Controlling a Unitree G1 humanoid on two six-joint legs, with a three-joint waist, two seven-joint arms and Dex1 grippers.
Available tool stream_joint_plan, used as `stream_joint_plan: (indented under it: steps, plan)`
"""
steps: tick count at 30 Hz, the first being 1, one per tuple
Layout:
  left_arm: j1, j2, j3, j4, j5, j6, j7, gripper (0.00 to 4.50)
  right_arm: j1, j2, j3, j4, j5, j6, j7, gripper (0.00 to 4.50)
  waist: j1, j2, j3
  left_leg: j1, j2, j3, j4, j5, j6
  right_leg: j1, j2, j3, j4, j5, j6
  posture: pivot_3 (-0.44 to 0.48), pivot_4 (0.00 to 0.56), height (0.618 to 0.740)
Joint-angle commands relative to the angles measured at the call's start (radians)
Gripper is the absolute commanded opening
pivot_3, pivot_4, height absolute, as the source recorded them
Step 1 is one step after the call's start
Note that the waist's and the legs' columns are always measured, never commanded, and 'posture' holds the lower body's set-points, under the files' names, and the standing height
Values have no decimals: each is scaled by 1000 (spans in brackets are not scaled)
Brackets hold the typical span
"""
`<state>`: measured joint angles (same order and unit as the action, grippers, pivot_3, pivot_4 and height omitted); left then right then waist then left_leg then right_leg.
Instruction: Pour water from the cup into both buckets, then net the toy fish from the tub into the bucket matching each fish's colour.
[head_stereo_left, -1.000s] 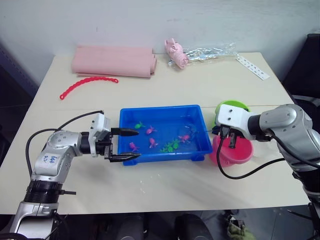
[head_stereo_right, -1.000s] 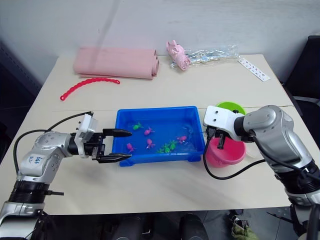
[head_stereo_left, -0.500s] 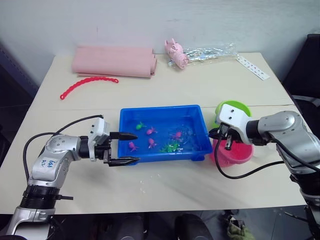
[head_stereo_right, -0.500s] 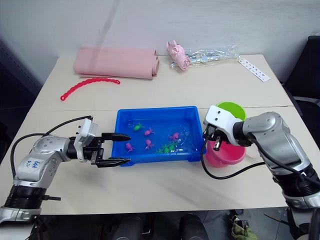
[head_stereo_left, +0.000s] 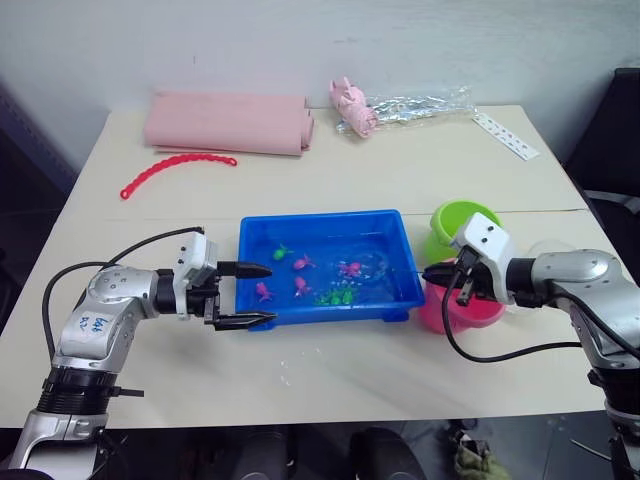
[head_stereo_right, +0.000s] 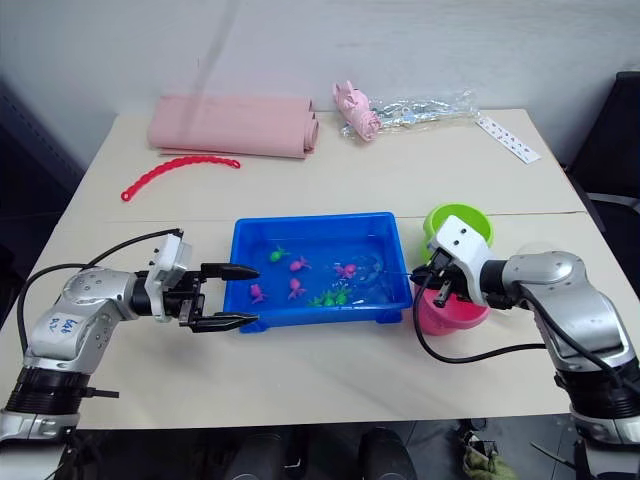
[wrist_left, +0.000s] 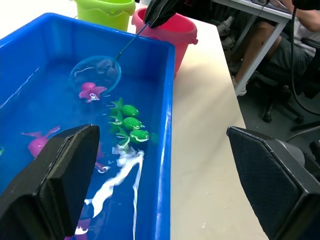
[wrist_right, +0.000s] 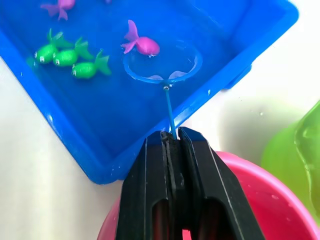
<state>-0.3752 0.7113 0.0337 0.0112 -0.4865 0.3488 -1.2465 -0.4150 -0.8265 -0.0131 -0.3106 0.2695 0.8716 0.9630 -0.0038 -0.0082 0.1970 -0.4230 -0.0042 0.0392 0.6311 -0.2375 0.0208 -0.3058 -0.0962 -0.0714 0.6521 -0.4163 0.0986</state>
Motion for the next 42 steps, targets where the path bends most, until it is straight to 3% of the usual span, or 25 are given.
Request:
stream_joint_plan:
  steps: [1,14,18,25,30,42]
  plan:
    - [-14,15,31,-8,-21,-4,-13,4447,21,27,-76,-52,69,-6,-23,0,1,0,0,0,0,0,0,0,0,0,0,0,0,0,0,0,150,740]
    - [-59,6,51,57,-18,-37,-27,4447,131,101,-233,-159,252,-6,-94,0,3,0,0,0,0,0,0,0,0,0,0,0,0,0,0,0,150,740]
    - [-71,-1,60,42,-38,-21,-26,4447,162,118,-258,-195,258,-103,-109,0,2,0,0,0,0,0,-1,0,0,0,0,0,0,0,0,0,150,740]
    - [-124,-73,10,25,-52,8,-22,4447,314,99,-402,-334,335,-76,-164,0,7,0,0,0,-1,0,-1,0,0,1,0,0,0,0,0,0,150,740]
    - [-158,-109,-50,-3,-5,-65,-42,4447,429,115,-548,-429,408,-66,-213,0,7,0,0,0,-1,0,-1,0,0,1,0,0,0,0,0,0,150,740]
    - [-212,-245,-94,-18,-26,-36,10,4447,801,227,-905,-530,474,-281,-171,0,22,0,0,1,-1,0,-1,1,1,2,1,1,0,0,0,0,150,740]
